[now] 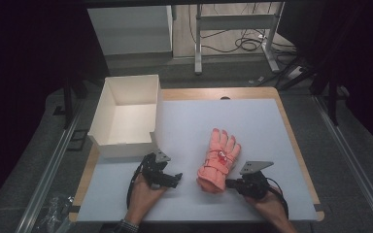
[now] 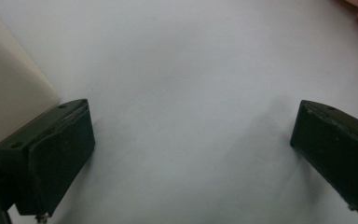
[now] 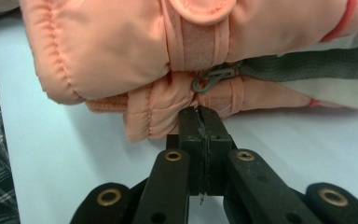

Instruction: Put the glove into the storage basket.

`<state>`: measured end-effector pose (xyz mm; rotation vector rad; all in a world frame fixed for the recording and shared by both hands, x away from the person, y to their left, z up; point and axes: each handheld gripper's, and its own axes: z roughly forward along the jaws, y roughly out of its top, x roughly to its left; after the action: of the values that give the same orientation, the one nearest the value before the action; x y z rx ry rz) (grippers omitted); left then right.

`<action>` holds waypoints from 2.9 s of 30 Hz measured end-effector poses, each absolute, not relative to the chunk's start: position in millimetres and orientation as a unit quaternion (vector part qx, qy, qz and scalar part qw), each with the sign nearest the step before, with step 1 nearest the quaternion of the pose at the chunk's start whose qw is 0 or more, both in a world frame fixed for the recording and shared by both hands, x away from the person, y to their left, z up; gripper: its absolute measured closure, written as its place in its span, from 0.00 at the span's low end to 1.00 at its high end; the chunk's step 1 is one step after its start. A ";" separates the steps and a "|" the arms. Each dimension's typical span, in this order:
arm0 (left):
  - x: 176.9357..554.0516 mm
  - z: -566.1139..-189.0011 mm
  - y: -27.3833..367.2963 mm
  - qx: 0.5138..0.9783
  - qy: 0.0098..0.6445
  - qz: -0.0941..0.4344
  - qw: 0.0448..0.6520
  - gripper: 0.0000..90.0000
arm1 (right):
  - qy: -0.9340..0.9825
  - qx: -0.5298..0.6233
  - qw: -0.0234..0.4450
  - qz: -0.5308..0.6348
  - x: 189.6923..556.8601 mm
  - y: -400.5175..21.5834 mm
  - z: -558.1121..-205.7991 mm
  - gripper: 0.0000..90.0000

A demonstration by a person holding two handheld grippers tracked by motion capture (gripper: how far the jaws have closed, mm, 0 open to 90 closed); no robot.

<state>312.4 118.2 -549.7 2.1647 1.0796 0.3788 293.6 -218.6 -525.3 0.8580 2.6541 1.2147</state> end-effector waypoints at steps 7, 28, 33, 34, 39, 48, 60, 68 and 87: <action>312.3 -549.7 118.2 0.831 0.415 0.146 0.340 0.00 | 0.870 0.282 0.049 0.402 296.3 -210.2 -527.2 0.98; 312.2 -549.7 118.2 0.831 0.415 0.146 0.340 0.00 | 0.868 0.282 0.056 0.405 313.7 -190.0 -529.9 0.98; 312.2 -549.7 118.2 0.832 0.415 0.146 0.340 0.00 | 0.869 0.280 0.064 0.404 319.2 -184.2 -530.6 0.98; 312.2 -549.6 118.2 0.832 0.415 0.146 0.340 0.00 | 0.870 0.279 0.067 0.402 320.7 -182.8 -530.8 0.98; 312.2 -549.7 118.2 0.832 0.415 0.146 0.340 0.00 | 0.870 0.286 0.079 0.393 326.3 -180.0 -532.8 0.98; 312.2 -549.7 118.1 0.832 0.415 0.146 0.339 0.00 | 0.865 0.304 0.097 0.387 337.8 -182.2 -531.9 0.98; 312.2 -549.7 118.2 0.832 0.415 0.146 0.339 0.00 | 0.855 0.330 0.104 0.386 344.6 -188.3 -531.5 0.98; 312.3 -549.6 118.1 0.832 0.415 0.146 0.339 0.00 | 0.854 0.336 0.117 0.379 356.1 -186.6 -530.6 0.98; 313.0 -549.6 118.2 0.833 0.414 0.145 0.338 0.00 | 0.847 0.339 0.147 0.383 339.8 -216.9 -517.7 0.72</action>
<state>313.0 118.2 -549.6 2.1693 1.0778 0.3767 339.8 -216.9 -517.7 0.9756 2.4365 1.1017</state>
